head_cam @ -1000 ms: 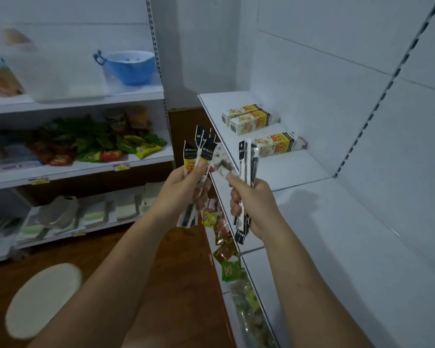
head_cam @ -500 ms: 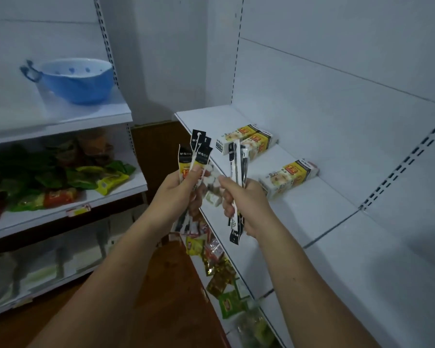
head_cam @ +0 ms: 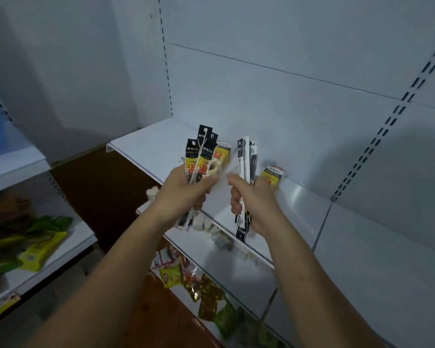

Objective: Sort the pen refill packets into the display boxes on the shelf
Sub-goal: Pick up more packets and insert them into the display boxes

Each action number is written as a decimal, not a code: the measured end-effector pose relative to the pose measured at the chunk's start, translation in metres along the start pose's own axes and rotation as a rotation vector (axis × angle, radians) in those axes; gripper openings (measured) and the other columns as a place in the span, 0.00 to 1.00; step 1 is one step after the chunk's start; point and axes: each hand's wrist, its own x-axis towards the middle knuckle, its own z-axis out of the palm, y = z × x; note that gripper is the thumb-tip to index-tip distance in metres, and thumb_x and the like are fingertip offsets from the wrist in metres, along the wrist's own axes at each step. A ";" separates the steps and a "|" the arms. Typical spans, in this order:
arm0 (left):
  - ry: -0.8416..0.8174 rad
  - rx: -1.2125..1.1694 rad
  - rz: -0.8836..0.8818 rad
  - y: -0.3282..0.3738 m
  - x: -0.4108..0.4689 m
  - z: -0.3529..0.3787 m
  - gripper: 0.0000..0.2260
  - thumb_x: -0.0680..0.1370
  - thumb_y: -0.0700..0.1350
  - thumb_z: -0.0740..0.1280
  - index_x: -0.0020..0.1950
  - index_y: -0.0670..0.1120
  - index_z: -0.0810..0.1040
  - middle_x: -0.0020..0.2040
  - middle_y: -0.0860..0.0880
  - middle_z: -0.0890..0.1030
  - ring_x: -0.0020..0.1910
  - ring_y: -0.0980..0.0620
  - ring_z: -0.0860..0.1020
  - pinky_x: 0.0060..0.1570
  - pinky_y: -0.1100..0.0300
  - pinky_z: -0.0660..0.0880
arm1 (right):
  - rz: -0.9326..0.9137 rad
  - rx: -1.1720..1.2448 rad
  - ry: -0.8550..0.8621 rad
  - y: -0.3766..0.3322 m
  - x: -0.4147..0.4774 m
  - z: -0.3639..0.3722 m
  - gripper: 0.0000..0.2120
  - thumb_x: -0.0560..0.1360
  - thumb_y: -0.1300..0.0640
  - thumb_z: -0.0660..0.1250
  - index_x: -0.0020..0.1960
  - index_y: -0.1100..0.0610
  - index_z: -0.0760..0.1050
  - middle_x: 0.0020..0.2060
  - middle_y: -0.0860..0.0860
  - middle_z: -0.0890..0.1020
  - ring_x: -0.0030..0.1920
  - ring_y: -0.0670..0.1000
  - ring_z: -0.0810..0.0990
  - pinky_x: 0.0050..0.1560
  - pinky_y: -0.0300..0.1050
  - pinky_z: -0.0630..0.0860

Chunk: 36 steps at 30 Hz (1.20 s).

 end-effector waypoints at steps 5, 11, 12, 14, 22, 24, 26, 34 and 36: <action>-0.035 0.042 -0.025 -0.007 0.059 0.031 0.06 0.81 0.45 0.72 0.46 0.44 0.80 0.35 0.47 0.81 0.28 0.48 0.74 0.33 0.52 0.74 | -0.001 0.044 0.139 0.002 0.036 -0.053 0.10 0.80 0.55 0.72 0.45 0.58 0.73 0.28 0.52 0.70 0.24 0.52 0.67 0.29 0.44 0.69; -0.107 0.113 -0.077 -0.022 0.106 0.068 0.06 0.79 0.44 0.75 0.52 0.44 0.81 0.29 0.47 0.77 0.27 0.47 0.75 0.32 0.55 0.74 | 0.050 0.052 0.344 0.013 0.052 -0.103 0.09 0.78 0.57 0.74 0.44 0.60 0.77 0.26 0.52 0.71 0.24 0.51 0.68 0.28 0.44 0.66; -0.126 0.133 -0.075 -0.024 0.110 0.073 0.06 0.80 0.44 0.74 0.53 0.44 0.81 0.28 0.49 0.78 0.27 0.47 0.76 0.31 0.56 0.74 | 0.060 0.070 0.366 0.016 0.052 -0.106 0.08 0.77 0.57 0.74 0.44 0.60 0.78 0.26 0.52 0.71 0.25 0.51 0.67 0.28 0.44 0.66; -0.176 0.178 -0.048 -0.029 0.117 0.081 0.05 0.80 0.44 0.73 0.53 0.44 0.81 0.27 0.53 0.77 0.27 0.49 0.76 0.30 0.57 0.75 | 0.076 0.097 0.402 0.023 0.050 -0.110 0.08 0.77 0.58 0.75 0.44 0.60 0.78 0.27 0.53 0.71 0.24 0.51 0.67 0.27 0.43 0.66; -0.278 0.210 -0.043 -0.051 0.138 0.077 0.06 0.81 0.45 0.70 0.45 0.45 0.80 0.33 0.48 0.81 0.30 0.52 0.79 0.34 0.56 0.77 | 0.106 -0.029 0.540 0.040 0.040 -0.087 0.09 0.75 0.59 0.76 0.46 0.66 0.82 0.32 0.56 0.78 0.24 0.52 0.73 0.26 0.42 0.71; -0.321 0.216 -0.052 -0.057 0.138 0.076 0.10 0.82 0.44 0.69 0.41 0.45 0.79 0.33 0.48 0.82 0.30 0.53 0.80 0.36 0.56 0.77 | 0.117 -0.087 0.551 0.042 0.038 -0.077 0.08 0.76 0.59 0.75 0.44 0.64 0.81 0.28 0.55 0.76 0.24 0.52 0.71 0.26 0.41 0.69; -0.381 0.247 -0.044 -0.062 0.137 0.077 0.10 0.82 0.45 0.68 0.40 0.49 0.81 0.34 0.52 0.84 0.31 0.57 0.82 0.36 0.59 0.77 | 0.119 -0.128 0.579 0.043 0.037 -0.068 0.08 0.77 0.59 0.74 0.41 0.61 0.79 0.25 0.53 0.75 0.23 0.51 0.71 0.26 0.41 0.68; -0.425 0.000 -0.042 -0.057 0.140 0.077 0.07 0.81 0.43 0.71 0.48 0.54 0.85 0.40 0.54 0.88 0.40 0.57 0.86 0.35 0.68 0.78 | 0.063 -0.135 0.710 0.039 0.030 -0.051 0.08 0.78 0.60 0.74 0.48 0.67 0.82 0.26 0.54 0.78 0.24 0.50 0.71 0.25 0.41 0.68; -0.396 -0.090 -0.065 -0.052 0.144 0.077 0.06 0.81 0.44 0.72 0.50 0.56 0.85 0.42 0.55 0.88 0.42 0.55 0.87 0.39 0.61 0.81 | 0.003 -0.072 0.711 0.032 0.026 -0.050 0.05 0.77 0.61 0.75 0.52 0.61 0.85 0.29 0.55 0.82 0.24 0.50 0.72 0.25 0.41 0.68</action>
